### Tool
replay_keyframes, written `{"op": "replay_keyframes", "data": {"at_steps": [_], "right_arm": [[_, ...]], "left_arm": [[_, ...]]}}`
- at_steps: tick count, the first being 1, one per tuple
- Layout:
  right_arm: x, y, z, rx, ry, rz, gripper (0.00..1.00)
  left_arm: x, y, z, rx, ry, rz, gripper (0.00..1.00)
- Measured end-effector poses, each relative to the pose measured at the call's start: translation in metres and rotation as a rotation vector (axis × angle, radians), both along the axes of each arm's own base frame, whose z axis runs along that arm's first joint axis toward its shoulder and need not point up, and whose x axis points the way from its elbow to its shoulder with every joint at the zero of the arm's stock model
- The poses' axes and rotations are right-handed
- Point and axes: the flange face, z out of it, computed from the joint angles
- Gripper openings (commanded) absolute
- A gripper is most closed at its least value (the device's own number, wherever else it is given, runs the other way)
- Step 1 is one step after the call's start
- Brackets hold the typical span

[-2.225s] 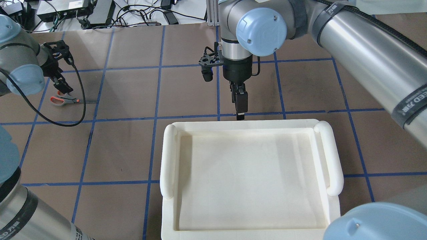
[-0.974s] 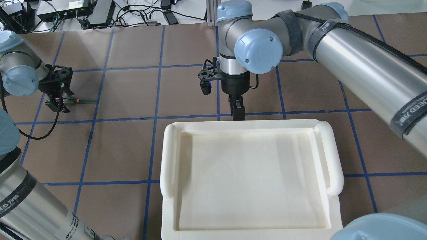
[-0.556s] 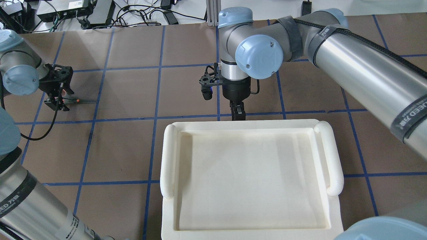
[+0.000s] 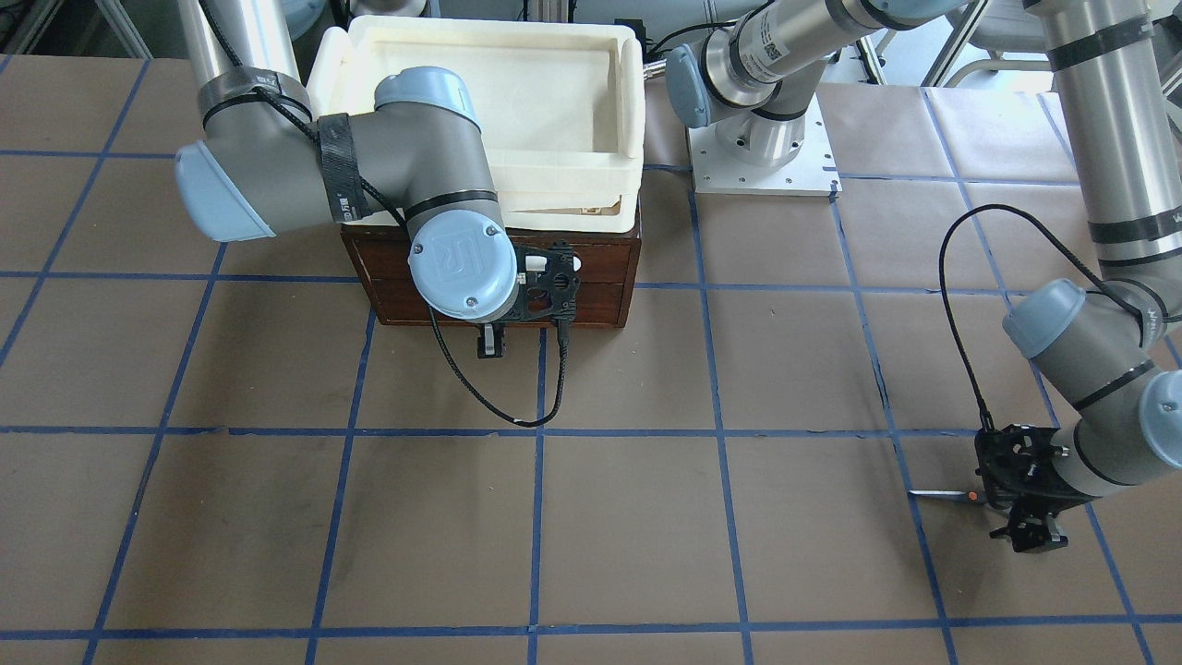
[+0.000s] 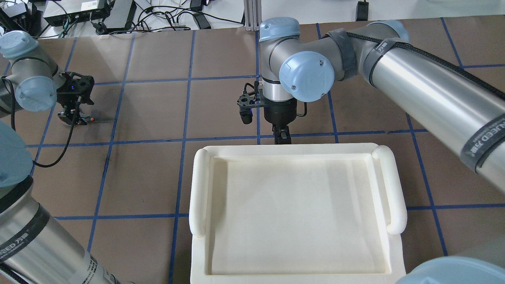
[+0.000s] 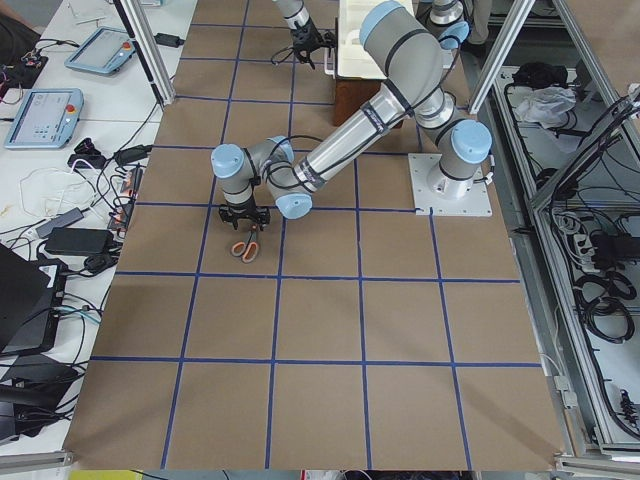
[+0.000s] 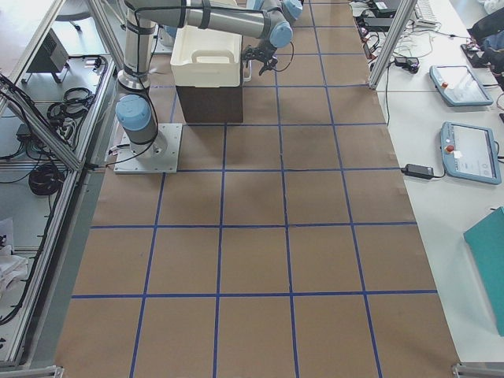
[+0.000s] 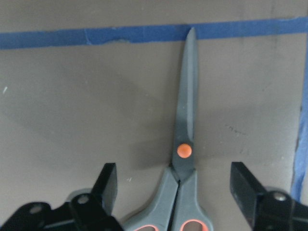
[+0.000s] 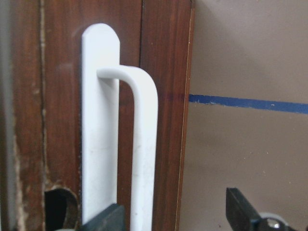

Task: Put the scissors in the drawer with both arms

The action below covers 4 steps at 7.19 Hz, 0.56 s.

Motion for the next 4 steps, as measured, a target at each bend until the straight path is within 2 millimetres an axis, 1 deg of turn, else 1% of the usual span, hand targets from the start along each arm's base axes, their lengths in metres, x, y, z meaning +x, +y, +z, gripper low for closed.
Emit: {"op": "replay_keyframes", "data": {"at_steps": [1, 2, 3, 4], "right_arm": [[0.001, -0.003, -0.001, -0.021, -0.004, 0.004, 0.73], [0.001, -0.005, 0.0, -0.037, -0.006, 0.005, 0.76], [0.001, -0.007, -0.002, -0.038, -0.005, 0.003, 0.77], [0.002, -0.009, 0.0, -0.046, -0.005, 0.0, 0.77]], "left_arm": [[0.0, -0.001, -0.002, -0.013, -0.006, -0.017, 0.84], [0.001, -0.001, -0.004, -0.016, -0.004, -0.019, 0.83], [0.004, 0.0, -0.007, -0.013, 0.0, -0.015, 0.83], [0.011, 0.003, -0.011, -0.005, 0.005, -0.004, 0.83]]}}
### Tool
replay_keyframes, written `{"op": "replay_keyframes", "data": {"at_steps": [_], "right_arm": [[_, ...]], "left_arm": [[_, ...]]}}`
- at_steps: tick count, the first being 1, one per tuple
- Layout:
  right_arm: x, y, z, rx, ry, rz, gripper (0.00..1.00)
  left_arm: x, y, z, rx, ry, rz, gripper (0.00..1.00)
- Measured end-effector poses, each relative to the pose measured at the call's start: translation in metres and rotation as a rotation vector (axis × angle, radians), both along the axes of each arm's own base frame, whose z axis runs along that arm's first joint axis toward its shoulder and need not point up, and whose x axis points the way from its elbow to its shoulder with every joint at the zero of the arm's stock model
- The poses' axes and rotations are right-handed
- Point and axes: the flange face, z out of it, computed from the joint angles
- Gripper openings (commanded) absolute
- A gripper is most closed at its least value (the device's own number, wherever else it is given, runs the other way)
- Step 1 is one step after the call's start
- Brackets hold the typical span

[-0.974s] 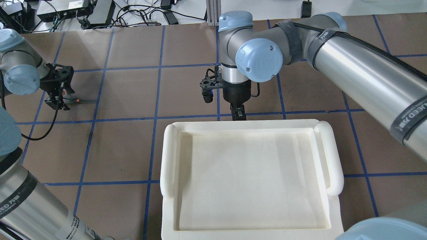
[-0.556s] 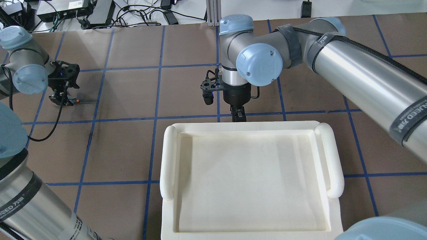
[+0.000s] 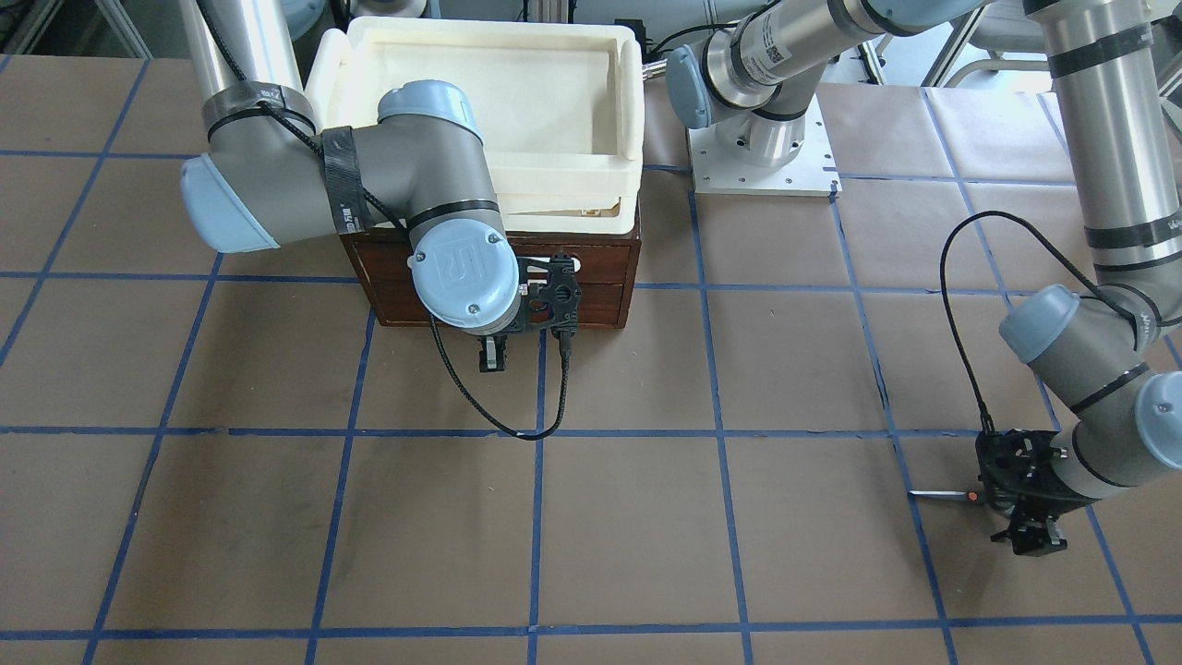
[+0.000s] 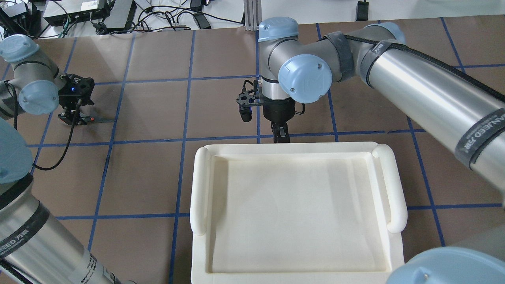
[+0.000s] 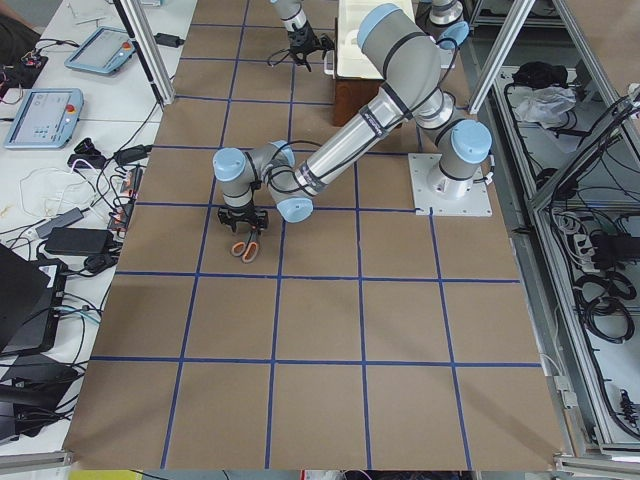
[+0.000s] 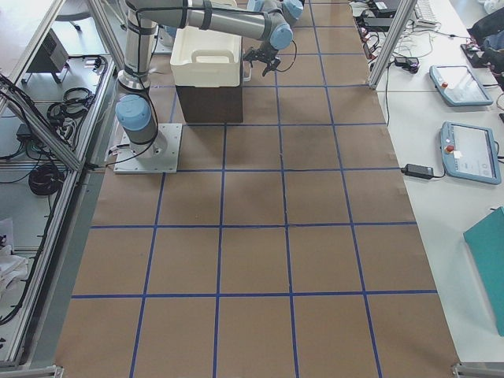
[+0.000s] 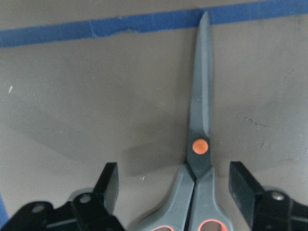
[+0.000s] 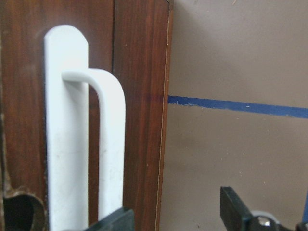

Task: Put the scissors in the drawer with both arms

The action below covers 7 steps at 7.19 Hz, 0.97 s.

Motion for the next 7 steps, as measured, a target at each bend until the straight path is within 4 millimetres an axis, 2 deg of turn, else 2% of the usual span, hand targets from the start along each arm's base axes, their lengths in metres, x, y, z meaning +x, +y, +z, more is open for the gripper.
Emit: {"op": "replay_keyframes", "data": {"at_steps": [1, 2, 3, 4, 5, 7], "right_arm": [[0.001, -0.002, 0.004, -0.008, 0.0, -0.009, 0.77], [0.002, -0.006, 0.011, -0.023, -0.004, -0.023, 0.77], [0.005, -0.012, 0.022, -0.042, -0.009, -0.033, 0.8], [0.006, -0.018, 0.031, -0.049, -0.011, -0.036, 0.82], [0.005, -0.02, 0.033, -0.026, -0.003, -0.039, 0.85], [0.0, -0.016, 0.032, 0.056, 0.02, -0.046, 0.85]], "left_arm": [[0.008, 0.003, -0.004, 0.009, 0.005, 0.014, 0.78], [0.012, 0.005, -0.007, 0.015, 0.013, 0.022, 0.63], [0.013, 0.006, -0.009, 0.015, 0.023, 0.024, 0.38], [0.013, 0.006, -0.01, 0.014, 0.032, 0.023, 0.2], [0.012, 0.006, -0.01, 0.012, 0.036, 0.02, 0.16], [0.012, 0.006, -0.009, 0.01, 0.038, 0.018, 0.11]]}}
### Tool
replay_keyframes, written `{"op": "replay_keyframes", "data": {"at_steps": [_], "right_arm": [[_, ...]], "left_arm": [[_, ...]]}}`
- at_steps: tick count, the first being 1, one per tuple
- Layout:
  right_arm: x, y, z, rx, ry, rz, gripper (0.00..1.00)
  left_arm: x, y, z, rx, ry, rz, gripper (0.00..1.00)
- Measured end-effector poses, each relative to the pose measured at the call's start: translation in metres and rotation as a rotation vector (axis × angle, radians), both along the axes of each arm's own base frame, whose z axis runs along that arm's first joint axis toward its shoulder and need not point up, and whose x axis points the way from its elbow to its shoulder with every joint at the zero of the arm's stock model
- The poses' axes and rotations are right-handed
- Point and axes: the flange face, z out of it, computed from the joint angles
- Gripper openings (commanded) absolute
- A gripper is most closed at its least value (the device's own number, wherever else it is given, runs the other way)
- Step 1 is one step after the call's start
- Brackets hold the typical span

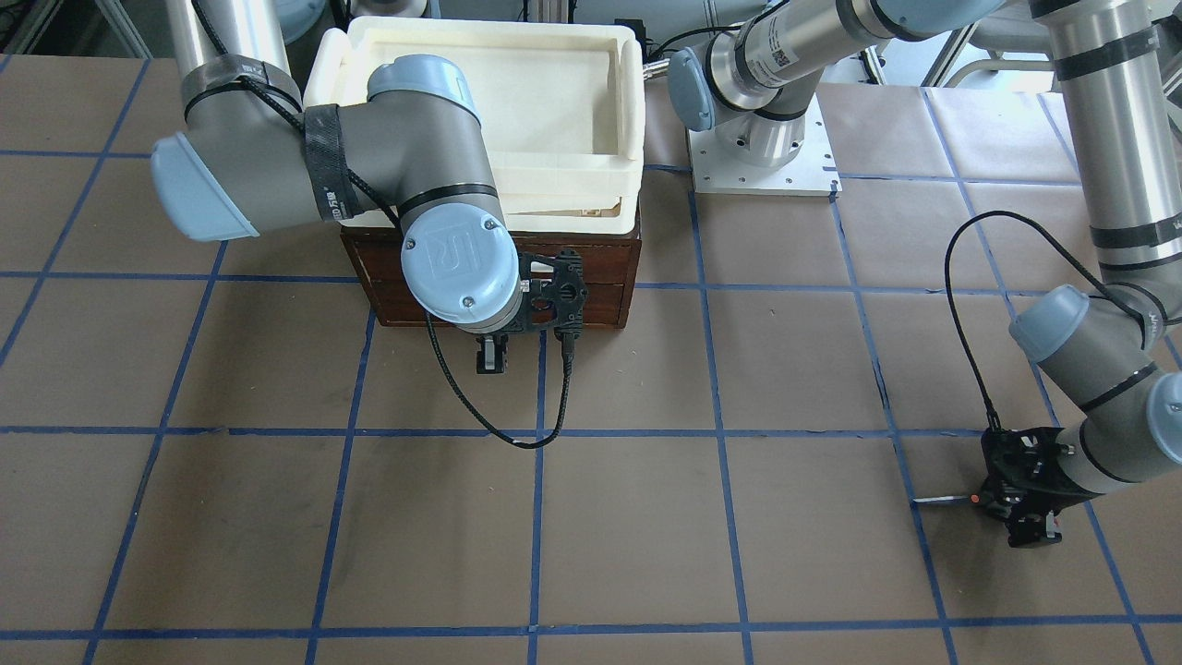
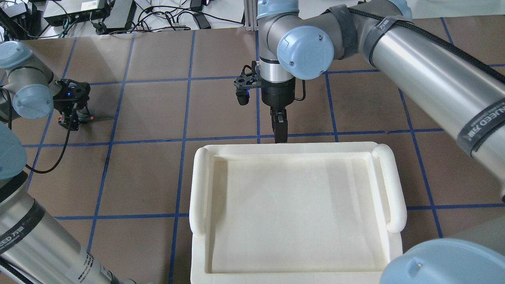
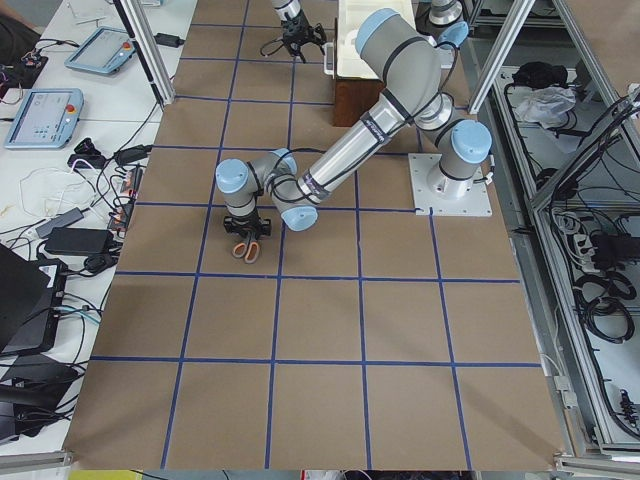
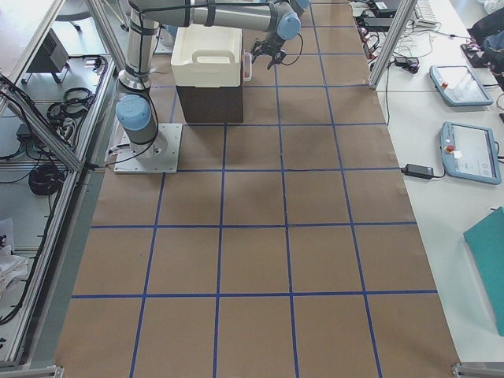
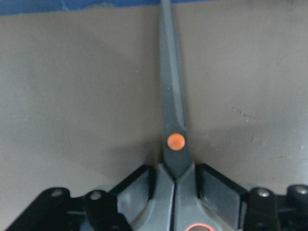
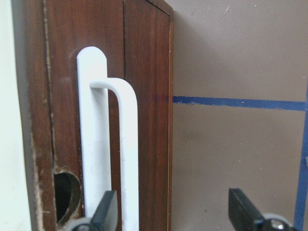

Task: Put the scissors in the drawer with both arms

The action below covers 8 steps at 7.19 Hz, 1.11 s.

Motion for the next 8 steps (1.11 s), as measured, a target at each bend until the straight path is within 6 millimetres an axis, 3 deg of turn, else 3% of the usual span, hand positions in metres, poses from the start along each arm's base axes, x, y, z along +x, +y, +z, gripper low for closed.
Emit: {"op": "replay_keyframes", "data": {"at_steps": [2, 4, 8], "right_arm": [[0.0, -0.004, -0.009, 0.05, 0.008, -0.006, 0.85], [-0.001, -0.011, -0.023, 0.088, 0.004, 0.012, 0.84], [-0.006, -0.018, -0.024, 0.17, -0.018, 0.015, 0.82]], "left_arm": [[0.0, 0.0, 0.0, 0.0, 0.001, -0.002, 0.0], [0.0, 0.0, 0.0, 0.0, 0.003, -0.003, 0.0], [0.0, 0.0, 0.002, -0.004, 0.0, -0.003, 0.0]]}}
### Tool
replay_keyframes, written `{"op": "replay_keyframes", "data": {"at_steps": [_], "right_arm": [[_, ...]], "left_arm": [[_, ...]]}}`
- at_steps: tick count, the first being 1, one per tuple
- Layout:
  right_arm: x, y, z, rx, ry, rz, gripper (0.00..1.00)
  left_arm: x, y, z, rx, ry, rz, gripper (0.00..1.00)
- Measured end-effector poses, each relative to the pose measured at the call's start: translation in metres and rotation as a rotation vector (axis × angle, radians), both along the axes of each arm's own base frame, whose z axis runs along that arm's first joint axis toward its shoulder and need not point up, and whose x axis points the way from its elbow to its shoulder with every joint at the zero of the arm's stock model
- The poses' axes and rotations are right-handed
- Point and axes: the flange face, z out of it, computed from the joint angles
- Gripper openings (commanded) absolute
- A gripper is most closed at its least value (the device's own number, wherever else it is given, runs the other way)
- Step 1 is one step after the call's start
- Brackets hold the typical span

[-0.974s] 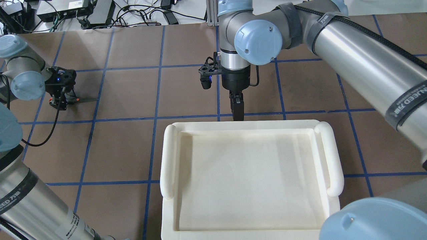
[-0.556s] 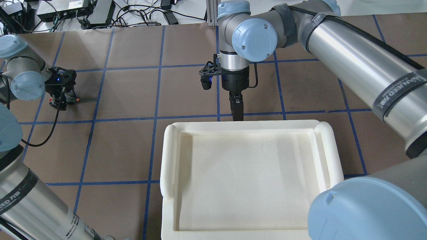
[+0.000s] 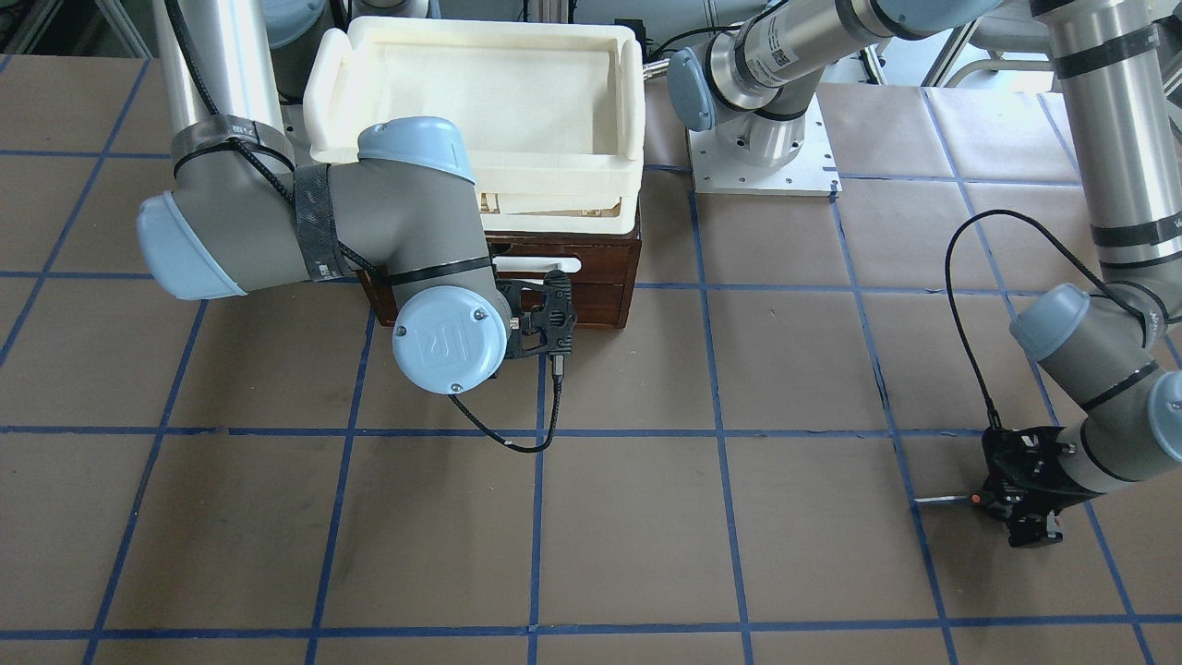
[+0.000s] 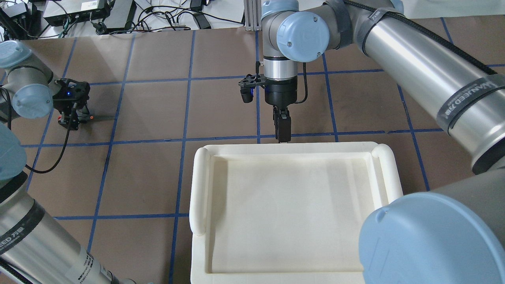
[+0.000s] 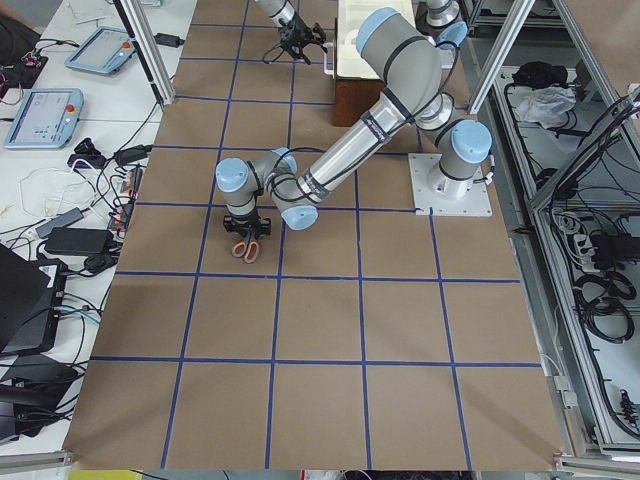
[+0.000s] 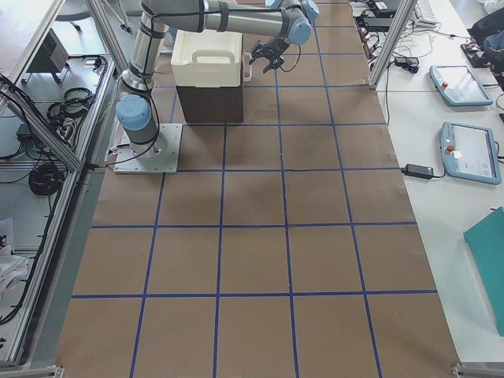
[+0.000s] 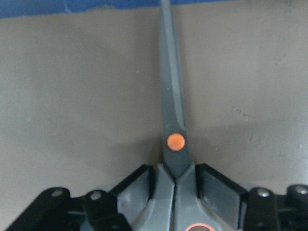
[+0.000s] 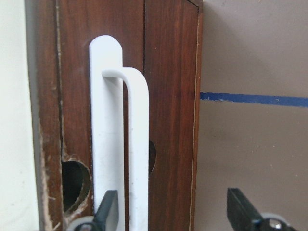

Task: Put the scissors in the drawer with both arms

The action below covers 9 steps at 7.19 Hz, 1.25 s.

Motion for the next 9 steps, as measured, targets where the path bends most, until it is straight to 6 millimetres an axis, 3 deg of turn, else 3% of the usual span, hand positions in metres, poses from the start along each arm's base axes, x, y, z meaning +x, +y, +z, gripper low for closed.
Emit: {"op": "replay_keyframes", "data": {"at_steps": [3, 5, 6, 8, 9], "right_arm": [[0.0, 0.001, -0.005, 0.013, 0.003, 0.004, 0.8], [0.001, 0.006, -0.011, 0.027, 0.012, 0.0, 0.78], [0.001, 0.008, -0.016, 0.03, 0.013, -0.003, 0.73], [0.0, 0.009, -0.02, 0.029, 0.012, -0.002, 0.68], [0.0, 0.009, -0.022, 0.028, 0.011, -0.002, 0.57]], "left_arm": [[0.001, 0.0, 0.004, -0.004, -0.003, 0.001, 0.0], [0.001, 0.003, 0.017, 0.0, -0.003, -0.003, 0.0], [-0.001, 0.007, 0.031, 0.009, 0.001, -0.005, 0.0], [-0.009, 0.021, 0.079, 0.031, 0.01, -0.013, 0.0], [-0.015, 0.03, 0.109, 0.042, 0.014, -0.024, 0.0]]}}
